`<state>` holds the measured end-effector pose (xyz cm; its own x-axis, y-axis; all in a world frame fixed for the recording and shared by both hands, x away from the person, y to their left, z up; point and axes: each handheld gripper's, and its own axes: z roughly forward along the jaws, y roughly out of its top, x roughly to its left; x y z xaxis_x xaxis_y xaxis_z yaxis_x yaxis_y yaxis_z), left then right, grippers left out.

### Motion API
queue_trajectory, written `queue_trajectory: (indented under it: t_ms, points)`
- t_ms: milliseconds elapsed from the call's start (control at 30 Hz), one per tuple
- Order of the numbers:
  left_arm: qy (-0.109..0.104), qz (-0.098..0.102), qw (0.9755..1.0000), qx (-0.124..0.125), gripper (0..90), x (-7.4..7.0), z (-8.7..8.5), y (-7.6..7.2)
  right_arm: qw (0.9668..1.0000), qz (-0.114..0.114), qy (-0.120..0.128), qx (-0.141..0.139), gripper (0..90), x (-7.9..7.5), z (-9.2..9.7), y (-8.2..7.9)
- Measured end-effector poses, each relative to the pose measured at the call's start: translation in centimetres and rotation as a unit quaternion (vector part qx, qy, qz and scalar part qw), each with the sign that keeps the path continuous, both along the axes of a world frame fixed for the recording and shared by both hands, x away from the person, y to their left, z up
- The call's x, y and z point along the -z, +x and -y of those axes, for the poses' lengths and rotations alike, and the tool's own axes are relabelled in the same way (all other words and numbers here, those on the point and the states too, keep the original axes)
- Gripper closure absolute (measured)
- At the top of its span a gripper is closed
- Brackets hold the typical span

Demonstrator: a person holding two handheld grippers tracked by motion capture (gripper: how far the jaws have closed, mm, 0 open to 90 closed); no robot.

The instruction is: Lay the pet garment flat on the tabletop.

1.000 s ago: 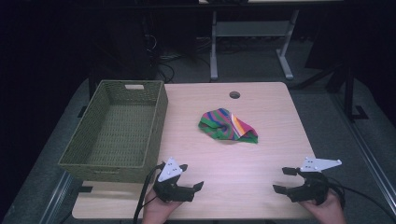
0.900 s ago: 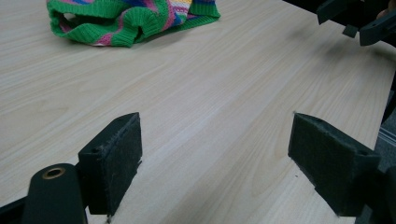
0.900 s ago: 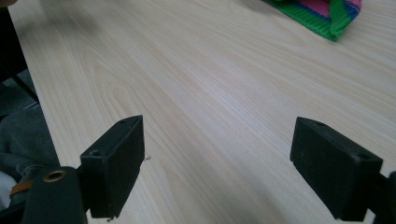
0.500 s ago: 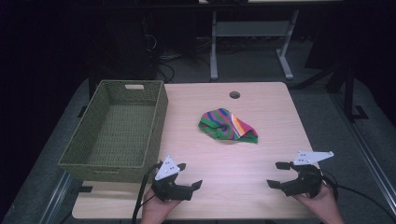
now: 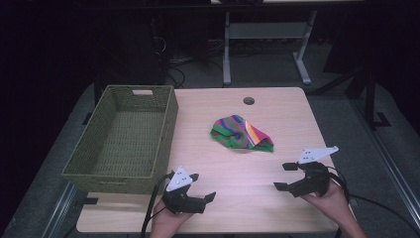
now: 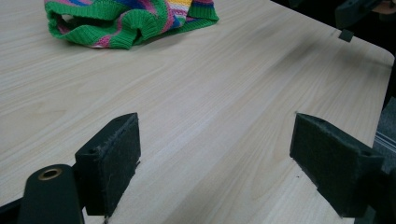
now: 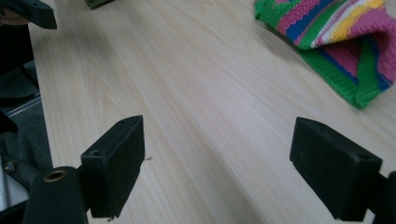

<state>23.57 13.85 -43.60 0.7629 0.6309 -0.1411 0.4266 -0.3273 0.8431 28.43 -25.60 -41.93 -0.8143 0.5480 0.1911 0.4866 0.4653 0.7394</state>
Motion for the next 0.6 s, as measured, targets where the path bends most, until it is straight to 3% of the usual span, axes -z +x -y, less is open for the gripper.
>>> queue_trajectory:
  t_ms: [267,600]
  points:
    - [-0.001,0.0,1.0,0.0,15.8,-0.1,-0.2,0.0,0.9994,0.002,-0.025,-0.023,17.9,-1.4,-1.7,2.2]
    - [0.003,0.003,1.0,0.004,15.8,0.0,0.1,-0.2,0.9985,-0.008,-0.046,-0.029,17.9,-2.5,-3.2,5.1]
